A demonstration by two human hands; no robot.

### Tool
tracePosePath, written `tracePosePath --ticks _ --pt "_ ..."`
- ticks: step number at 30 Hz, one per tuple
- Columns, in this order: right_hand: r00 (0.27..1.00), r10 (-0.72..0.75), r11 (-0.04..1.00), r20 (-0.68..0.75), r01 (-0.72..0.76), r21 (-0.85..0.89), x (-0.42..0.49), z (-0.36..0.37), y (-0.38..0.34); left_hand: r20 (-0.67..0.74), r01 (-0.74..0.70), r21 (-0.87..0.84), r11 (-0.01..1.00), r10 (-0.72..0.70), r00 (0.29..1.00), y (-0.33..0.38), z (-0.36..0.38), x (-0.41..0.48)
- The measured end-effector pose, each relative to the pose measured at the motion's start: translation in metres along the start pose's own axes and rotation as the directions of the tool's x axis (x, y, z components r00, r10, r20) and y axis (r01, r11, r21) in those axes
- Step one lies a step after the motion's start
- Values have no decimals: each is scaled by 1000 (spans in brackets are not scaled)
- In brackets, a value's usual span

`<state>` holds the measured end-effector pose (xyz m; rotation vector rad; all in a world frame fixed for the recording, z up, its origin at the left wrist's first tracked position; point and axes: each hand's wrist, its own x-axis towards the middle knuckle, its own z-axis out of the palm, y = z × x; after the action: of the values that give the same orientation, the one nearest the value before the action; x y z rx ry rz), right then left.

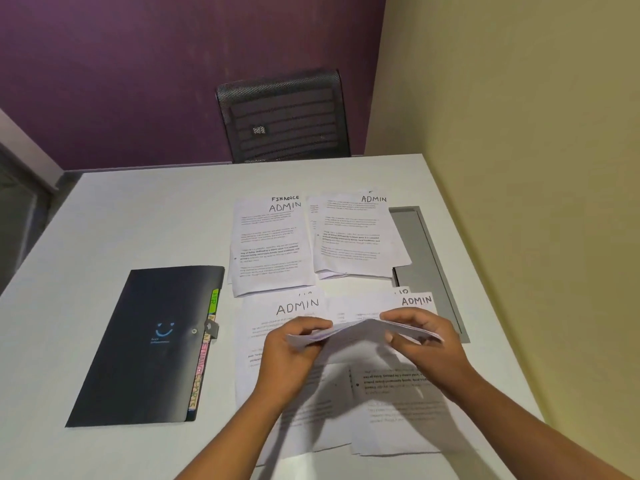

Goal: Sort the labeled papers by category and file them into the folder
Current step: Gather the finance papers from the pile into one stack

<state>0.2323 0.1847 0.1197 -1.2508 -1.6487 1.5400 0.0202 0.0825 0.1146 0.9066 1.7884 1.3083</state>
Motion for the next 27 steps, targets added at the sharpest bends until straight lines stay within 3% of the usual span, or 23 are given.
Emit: tracePosePath --ticks 3,6,9,12,16,21,27 --pt "998 -51 999 45 52 -10 2 -6 2 -21 -19 -18 1000 18 1000 4 -1 2" --pt "995 -37 999 89 41 -35 8 -9 2 -103 21 -157 987 -37 994 16 -5 6" --pt "998 51 998 30 -50 -40 18 -8 10 -140 65 -313 948 -114 984 27 -7 14" --pt "990 124 992 -62 -123 10 27 -6 23 -57 142 -426 893 -184 981 27 -12 22" --pt "961 256 947 -105 -227 226 38 1 24 97 301 -254 919 -286 953 13 -16 24" --pt "964 259 961 -62 -250 120 62 18 24 35 321 -230 919 -321 946 4 -24 39" --pt "944 320 939 -81 -305 156 125 40 26 19 388 -96 917 -388 921 -10 -45 92"
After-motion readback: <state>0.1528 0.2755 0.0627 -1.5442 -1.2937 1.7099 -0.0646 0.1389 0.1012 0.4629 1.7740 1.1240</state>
